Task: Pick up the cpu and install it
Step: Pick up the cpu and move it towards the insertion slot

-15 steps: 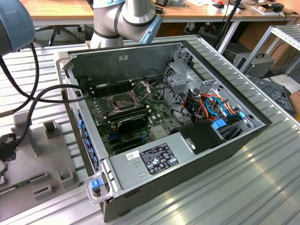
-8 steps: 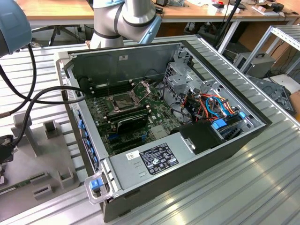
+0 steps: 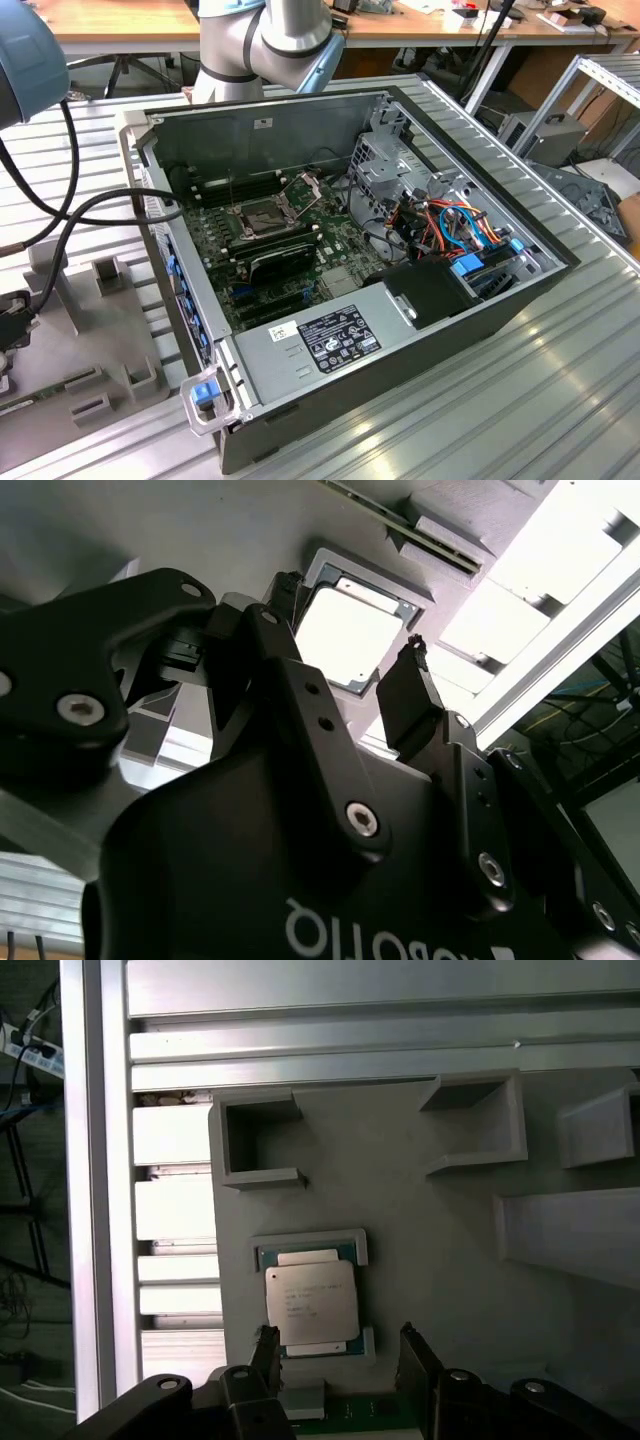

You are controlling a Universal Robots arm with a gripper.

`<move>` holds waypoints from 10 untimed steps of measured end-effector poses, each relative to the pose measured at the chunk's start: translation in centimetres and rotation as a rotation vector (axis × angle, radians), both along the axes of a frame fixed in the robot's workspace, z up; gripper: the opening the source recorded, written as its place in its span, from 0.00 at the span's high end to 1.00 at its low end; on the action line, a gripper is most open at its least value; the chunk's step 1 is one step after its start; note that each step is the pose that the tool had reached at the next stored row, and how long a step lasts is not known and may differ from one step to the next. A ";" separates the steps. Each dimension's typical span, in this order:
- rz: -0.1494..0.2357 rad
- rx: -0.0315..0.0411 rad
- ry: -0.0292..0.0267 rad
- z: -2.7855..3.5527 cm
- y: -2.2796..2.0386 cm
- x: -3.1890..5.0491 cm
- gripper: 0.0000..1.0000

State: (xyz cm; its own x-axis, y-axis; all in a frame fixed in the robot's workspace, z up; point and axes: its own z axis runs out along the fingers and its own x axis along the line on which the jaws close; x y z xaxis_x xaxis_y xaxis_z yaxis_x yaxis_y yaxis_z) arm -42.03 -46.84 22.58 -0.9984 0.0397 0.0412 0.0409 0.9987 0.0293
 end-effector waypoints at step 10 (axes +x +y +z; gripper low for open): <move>0.000 0.0000 0.0000 -0.37 0.00 0.00 0.40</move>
